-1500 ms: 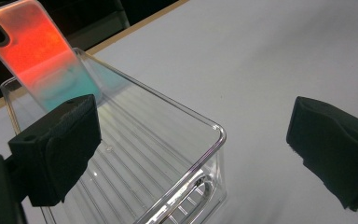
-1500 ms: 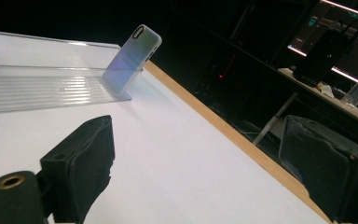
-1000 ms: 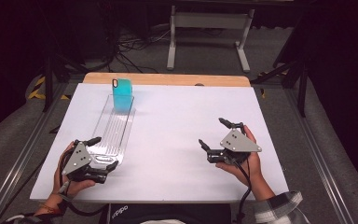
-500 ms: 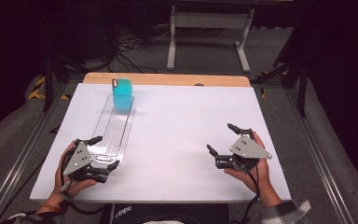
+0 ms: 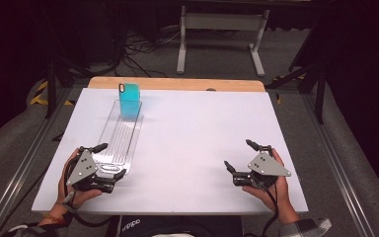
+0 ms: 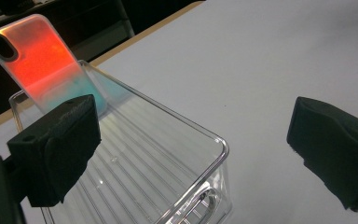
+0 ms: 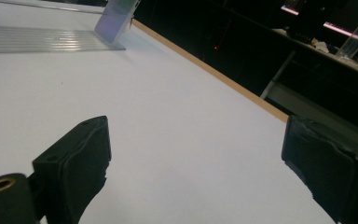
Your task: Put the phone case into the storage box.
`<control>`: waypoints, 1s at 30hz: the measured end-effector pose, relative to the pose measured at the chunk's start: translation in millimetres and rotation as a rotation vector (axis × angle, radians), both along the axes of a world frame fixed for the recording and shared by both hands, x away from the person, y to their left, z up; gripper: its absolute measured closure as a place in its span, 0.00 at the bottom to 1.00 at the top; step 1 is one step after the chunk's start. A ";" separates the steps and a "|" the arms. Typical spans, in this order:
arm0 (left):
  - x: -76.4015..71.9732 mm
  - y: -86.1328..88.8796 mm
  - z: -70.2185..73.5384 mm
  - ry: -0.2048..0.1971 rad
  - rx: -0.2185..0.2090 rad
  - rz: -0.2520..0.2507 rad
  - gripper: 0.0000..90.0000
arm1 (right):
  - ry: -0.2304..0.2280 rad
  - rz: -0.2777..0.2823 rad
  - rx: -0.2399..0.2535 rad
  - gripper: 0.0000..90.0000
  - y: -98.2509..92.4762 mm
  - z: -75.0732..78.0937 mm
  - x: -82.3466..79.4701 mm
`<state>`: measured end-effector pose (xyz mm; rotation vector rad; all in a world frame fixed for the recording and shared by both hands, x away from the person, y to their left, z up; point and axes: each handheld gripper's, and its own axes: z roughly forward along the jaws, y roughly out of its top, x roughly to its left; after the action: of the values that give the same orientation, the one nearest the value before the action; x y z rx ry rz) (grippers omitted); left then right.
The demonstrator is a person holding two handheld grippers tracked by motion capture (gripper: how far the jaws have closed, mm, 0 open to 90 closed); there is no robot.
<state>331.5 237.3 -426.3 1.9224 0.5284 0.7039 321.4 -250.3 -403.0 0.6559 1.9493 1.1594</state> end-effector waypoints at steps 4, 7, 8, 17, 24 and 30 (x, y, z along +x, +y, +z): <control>2.2 0.4 -0.7 0.011 -0.027 -0.006 0.03 | 0.031 -0.008 0.009 0.07 -3.9 -6.2 -1.9; 3.2 -0.4 -0.1 0.005 -0.018 -0.008 0.03 | 0.031 -0.010 0.010 0.07 -6.7 -11.2 -4.8; 2.8 -1.3 -0.1 0.014 -0.025 -0.011 0.03 | 0.031 -0.008 0.011 0.07 -7.6 -12.2 -5.7; 4.0 -3.5 0.4 0.008 -0.024 -0.022 0.03 | 0.042 -0.015 0.006 0.07 -12.9 -25.6 -10.3; 2.7 -4.3 -0.4 0.003 -0.009 -0.025 0.03 | 0.056 -0.009 0.010 0.07 -11.8 -28.9 -9.5; -0.7 -3.1 -0.1 0.000 -0.011 -0.033 0.03 | 0.039 -0.007 0.010 0.07 -6.6 -26.3 -10.8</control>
<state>330.8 234.1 -426.4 1.9172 0.4989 0.6785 310.6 -256.9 -429.3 0.6947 1.9732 1.1614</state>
